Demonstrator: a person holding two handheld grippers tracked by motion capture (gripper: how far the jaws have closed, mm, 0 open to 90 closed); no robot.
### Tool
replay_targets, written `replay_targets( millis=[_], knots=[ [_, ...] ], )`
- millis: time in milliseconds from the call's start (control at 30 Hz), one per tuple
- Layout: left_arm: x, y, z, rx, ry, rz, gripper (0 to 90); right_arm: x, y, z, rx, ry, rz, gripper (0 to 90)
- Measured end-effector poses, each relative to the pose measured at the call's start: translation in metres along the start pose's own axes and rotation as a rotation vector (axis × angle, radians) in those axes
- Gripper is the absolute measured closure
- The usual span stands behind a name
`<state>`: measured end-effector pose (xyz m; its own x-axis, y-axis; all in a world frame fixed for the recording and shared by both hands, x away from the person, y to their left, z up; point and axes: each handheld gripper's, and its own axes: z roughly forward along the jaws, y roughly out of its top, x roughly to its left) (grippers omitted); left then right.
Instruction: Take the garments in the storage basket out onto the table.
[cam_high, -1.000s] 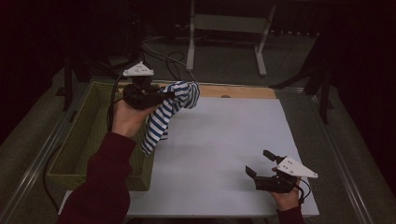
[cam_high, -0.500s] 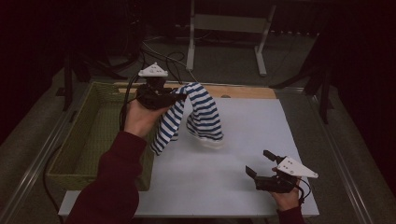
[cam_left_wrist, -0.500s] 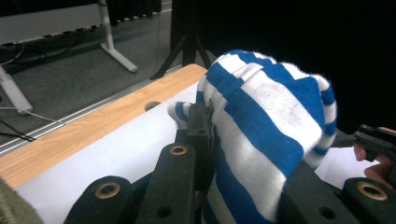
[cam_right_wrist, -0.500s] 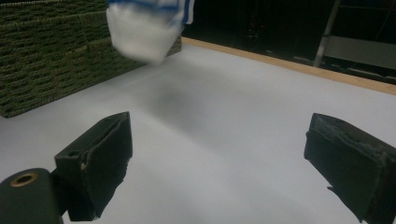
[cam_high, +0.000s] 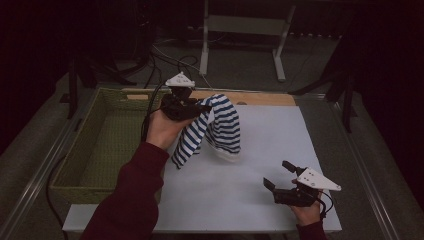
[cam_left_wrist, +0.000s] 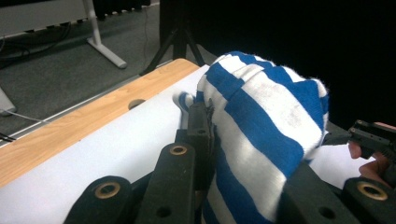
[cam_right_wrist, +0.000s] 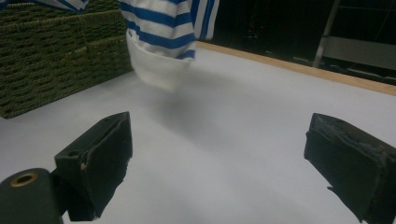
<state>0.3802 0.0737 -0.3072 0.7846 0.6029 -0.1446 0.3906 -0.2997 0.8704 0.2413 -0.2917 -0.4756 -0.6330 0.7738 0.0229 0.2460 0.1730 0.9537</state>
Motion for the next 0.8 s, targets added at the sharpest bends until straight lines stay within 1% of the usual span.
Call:
replay_targets(
  millis=[200, 400, 500, 633, 800],
  knots=[
    [-0.006, -0.002, 0.010, -0.005, -0.017, 0.000, 81.1, 0.000, 0.000, 0.000, 0.000, 0.000, 0.000, 7.6],
    [-0.010, -0.006, 0.020, 0.002, -0.017, -0.006, 81.0, 0.000, 0.000, 0.000, 0.001, -0.001, 0.000, 7.6],
    [-0.011, -0.009, 0.025, 0.016, -0.014, -0.002, 81.0, 0.000, 0.000, 0.000, 0.000, 0.000, 0.001, 7.6],
    [-0.011, -0.013, 0.032, 0.020, -0.019, -0.013, 81.0, 0.000, 0.000, 0.000, 0.000, 0.000, -0.001, 7.6],
    [-0.012, -0.018, 0.041, 0.030, -0.012, -0.019, 81.0, 0.000, 0.000, 0.000, 0.000, 0.000, -0.001, 7.6]
  ],
)
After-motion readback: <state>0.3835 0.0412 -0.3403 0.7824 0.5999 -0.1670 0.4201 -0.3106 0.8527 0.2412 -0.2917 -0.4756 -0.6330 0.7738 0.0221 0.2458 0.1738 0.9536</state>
